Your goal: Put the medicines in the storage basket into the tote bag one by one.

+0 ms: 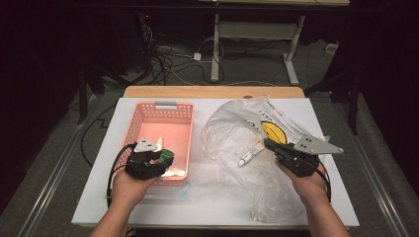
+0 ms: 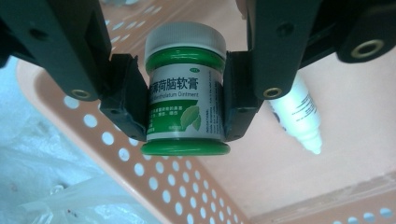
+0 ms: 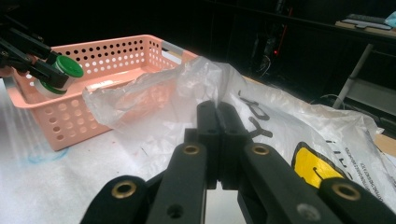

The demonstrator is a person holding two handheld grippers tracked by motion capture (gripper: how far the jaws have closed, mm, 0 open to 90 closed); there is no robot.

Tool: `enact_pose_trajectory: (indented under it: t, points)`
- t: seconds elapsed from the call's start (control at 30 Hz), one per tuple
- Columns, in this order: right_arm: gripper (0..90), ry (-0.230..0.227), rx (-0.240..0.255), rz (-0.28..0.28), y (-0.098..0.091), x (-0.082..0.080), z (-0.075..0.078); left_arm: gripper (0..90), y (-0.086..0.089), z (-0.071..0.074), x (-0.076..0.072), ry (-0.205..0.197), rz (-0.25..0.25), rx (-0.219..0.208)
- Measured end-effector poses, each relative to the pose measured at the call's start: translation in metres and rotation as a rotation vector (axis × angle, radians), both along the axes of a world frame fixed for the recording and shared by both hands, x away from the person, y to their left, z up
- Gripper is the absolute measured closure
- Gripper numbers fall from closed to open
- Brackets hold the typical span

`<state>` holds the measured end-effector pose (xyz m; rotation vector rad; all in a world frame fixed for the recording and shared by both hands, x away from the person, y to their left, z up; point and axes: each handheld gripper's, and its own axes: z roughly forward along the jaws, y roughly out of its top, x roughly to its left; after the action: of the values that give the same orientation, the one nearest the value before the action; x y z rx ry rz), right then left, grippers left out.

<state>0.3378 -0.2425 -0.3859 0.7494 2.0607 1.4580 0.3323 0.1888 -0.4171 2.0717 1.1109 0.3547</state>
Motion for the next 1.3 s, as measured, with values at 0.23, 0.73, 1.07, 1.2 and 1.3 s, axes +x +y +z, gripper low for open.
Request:
enact_pose_trajectory:
  t: [0.23, 0.73, 1.07, 1.2, 1.3]
  points:
    - [90.0, -0.005, -0.005, 0.002, 0.001, -0.001, 0.001, 54.0, -0.001, 0.004, -0.004, -0.022, -0.004, -0.054]
    - [90.0, -0.016, -0.001, 0.006, 0.0, -0.002, 0.004, 54.0, -0.016, 0.021, -0.017, -0.044, -0.079, -0.123]
    - [90.0, -0.017, -0.005, 0.004, 0.0, -0.002, 0.004, 54.0, -0.034, 0.029, -0.029, -0.069, -0.145, -0.156]
    - [90.0, -0.017, -0.002, 0.004, 0.001, -0.002, 0.004, 54.0, -0.045, 0.025, -0.033, -0.058, -0.18, -0.161]
    - [90.0, -0.02, -0.001, 0.007, 0.001, -0.002, 0.004, 54.0, -0.055, 0.021, -0.035, -0.052, -0.205, -0.153]
